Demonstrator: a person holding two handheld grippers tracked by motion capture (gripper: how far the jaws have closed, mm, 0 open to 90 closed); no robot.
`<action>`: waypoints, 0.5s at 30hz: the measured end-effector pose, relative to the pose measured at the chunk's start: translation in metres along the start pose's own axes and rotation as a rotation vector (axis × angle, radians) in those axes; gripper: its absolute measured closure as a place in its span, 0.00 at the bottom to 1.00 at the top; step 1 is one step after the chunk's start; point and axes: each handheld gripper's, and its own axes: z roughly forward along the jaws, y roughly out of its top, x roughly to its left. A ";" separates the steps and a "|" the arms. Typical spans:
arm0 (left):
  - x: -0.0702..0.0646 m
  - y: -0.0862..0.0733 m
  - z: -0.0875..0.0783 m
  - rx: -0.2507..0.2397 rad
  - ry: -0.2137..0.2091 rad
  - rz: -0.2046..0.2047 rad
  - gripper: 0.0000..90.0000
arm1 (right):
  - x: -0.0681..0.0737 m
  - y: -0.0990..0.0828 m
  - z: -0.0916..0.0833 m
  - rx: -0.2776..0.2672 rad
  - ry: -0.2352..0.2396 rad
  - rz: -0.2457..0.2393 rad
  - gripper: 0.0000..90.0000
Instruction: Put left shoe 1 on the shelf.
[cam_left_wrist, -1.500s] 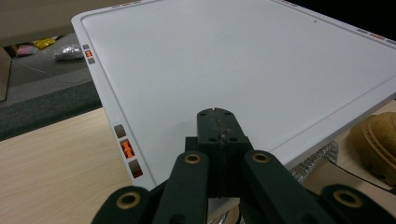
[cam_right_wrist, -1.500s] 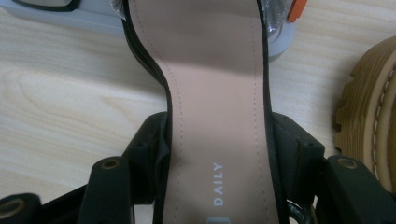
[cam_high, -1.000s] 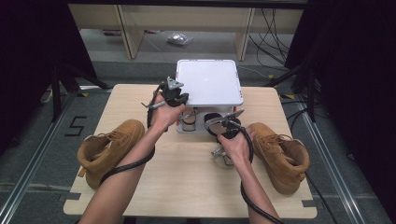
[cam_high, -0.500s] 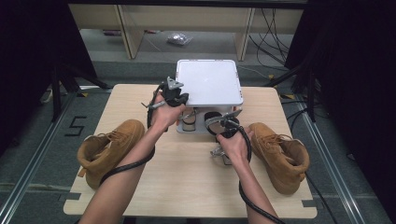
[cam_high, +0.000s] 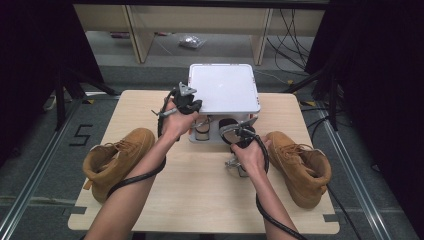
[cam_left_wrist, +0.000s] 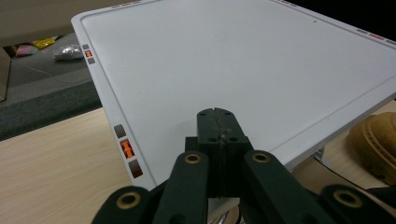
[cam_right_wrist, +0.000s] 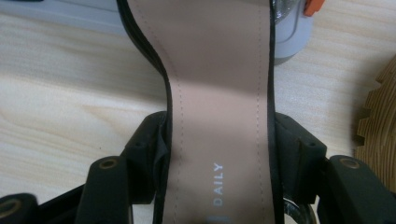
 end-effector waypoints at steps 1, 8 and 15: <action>0.000 0.000 0.000 0.001 0.000 -0.002 0.99 | 0.000 0.000 -0.001 0.004 -0.004 -0.013 0.45; 0.000 0.000 0.000 0.000 -0.001 -0.004 0.99 | -0.001 -0.005 -0.030 -0.047 0.019 -0.075 0.35; 0.000 0.000 0.000 -0.011 -0.002 -0.017 0.99 | -0.015 -0.024 -0.075 -0.154 0.054 -0.101 0.52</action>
